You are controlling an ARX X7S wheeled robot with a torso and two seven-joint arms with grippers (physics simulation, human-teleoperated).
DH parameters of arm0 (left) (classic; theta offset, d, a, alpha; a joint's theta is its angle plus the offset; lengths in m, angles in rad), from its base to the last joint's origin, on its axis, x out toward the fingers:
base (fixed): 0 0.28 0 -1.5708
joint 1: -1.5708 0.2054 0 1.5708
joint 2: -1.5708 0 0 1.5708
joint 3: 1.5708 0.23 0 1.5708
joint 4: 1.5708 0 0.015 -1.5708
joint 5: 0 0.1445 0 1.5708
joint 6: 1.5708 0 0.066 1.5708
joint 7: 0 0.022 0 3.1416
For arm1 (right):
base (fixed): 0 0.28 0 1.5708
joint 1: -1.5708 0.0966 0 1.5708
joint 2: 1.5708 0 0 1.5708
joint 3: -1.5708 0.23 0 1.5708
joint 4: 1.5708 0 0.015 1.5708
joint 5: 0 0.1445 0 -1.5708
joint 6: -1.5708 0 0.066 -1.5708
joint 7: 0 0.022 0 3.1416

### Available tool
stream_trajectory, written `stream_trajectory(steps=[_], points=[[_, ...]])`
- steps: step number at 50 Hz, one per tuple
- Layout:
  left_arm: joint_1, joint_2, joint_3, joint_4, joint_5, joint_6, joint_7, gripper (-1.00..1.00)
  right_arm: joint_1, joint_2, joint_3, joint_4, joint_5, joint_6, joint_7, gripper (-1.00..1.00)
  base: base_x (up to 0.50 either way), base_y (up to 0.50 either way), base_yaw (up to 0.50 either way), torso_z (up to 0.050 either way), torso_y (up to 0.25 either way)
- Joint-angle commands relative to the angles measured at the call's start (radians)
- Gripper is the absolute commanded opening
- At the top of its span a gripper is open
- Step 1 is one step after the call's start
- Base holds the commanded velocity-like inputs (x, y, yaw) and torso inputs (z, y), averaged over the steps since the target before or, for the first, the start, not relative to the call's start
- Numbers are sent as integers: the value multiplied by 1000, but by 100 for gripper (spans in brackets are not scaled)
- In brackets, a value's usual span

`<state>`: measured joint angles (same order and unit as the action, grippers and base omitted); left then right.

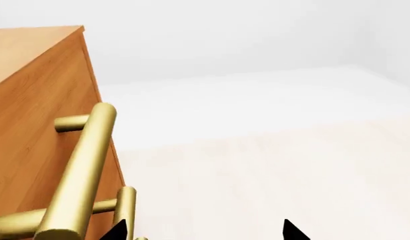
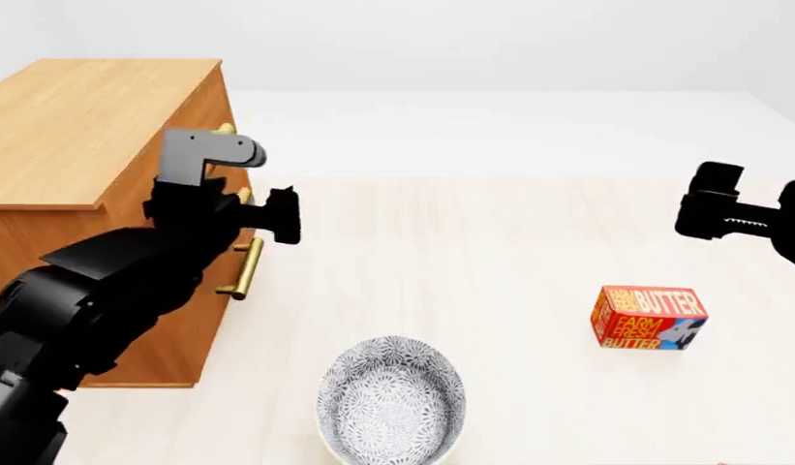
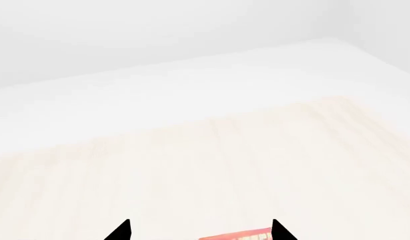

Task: Put the chocolate pudding in the top drawer of the cabinet and close it.

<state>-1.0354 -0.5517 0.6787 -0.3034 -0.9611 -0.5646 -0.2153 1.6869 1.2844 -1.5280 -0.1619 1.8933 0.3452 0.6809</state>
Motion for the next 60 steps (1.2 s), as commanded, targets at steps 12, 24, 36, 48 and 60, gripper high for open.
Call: stream_trajectory(steps=[12, 24, 36, 48, 60], points=[[277, -348, -147, 596, -116, -15, -147, 100, -96, 28, -15, -180, -57, -130, 8, 100, 0, 0, 0, 0, 1], [691, -670, -356, 947, -216, 305, -218, 100, -213, 223, -77, -514, -219, -294, 40, 100, 0, 0, 0, 0, 0], [1315, -1019, -450, 997, -83, 986, -367, 100, -339, 286, -192, -686, -456, -481, 146, 100, 0, 0, 0, 0, 0], [1804, -521, -1284, 1118, -76, 595, -90, 100, -414, 286, -262, -764, -627, -592, 262, 100, 0, 0, 0, 0, 0], [1798, -340, -1396, 1146, -77, 506, -7, 100, -534, 286, -378, -884, -944, -685, 491, 100, 0, 0, 0, 0, 0]])
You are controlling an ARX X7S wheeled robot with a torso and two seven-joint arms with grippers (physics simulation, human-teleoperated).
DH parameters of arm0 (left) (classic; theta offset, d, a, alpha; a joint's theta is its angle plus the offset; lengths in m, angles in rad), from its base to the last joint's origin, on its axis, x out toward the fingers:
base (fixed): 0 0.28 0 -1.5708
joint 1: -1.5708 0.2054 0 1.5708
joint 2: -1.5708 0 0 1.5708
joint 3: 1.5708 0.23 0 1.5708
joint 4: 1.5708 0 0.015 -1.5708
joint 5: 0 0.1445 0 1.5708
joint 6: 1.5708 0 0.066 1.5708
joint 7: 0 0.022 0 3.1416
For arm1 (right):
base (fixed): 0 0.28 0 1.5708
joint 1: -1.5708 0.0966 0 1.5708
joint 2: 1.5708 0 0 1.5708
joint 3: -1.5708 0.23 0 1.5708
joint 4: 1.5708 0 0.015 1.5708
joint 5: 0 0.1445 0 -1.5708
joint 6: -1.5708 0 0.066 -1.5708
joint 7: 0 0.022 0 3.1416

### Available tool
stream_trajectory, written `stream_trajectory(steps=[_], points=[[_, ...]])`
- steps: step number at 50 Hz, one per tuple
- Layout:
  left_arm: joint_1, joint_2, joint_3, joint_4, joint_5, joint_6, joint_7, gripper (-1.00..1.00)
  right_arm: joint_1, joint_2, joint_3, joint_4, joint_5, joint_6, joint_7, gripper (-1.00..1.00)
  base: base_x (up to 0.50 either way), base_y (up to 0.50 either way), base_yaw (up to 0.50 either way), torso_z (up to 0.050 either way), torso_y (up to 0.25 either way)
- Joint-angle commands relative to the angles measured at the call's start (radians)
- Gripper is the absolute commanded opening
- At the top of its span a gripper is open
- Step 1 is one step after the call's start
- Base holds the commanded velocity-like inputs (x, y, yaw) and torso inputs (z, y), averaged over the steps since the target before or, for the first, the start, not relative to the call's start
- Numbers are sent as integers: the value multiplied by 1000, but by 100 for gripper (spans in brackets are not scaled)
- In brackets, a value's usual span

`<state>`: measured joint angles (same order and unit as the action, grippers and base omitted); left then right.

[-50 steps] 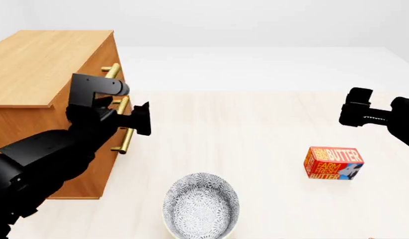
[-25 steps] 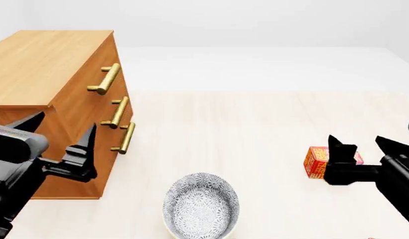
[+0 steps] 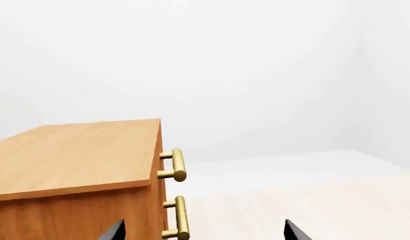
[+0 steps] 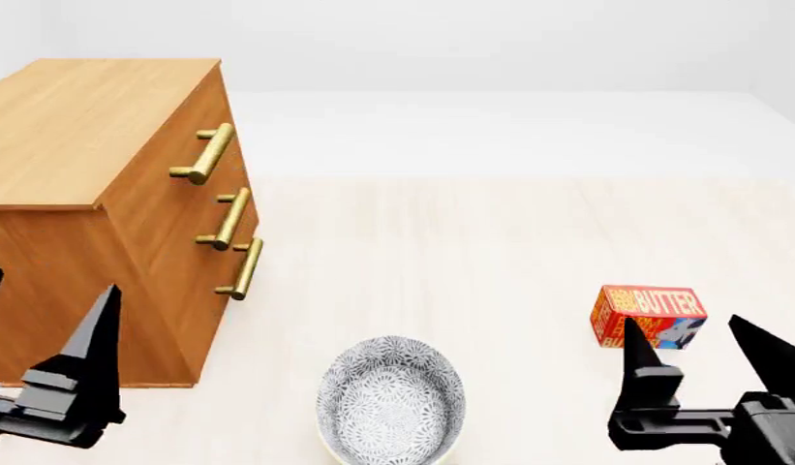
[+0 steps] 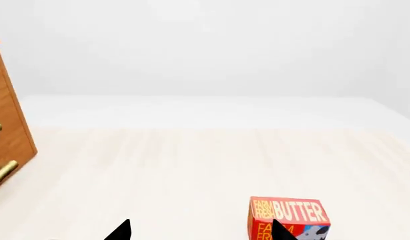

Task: Put the chocolate pudding in the top drawer of the cabinet and close it.

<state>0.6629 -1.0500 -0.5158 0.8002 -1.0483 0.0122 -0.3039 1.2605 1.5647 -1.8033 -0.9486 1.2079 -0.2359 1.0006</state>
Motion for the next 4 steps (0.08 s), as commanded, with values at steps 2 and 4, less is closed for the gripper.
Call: stream_trajectory(steps=[2, 4], points=[[94, 171, -209, 43, 9, -80, 87, 100, -142, 6, -137, -98, -333, -137, 205, 100, 0, 0, 0, 0, 0], [90, 183, -215, 44, 9, -88, 92, 100, -170, 6, -165, -98, -398, -162, 241, 100, 0, 0, 0, 0, 0]])
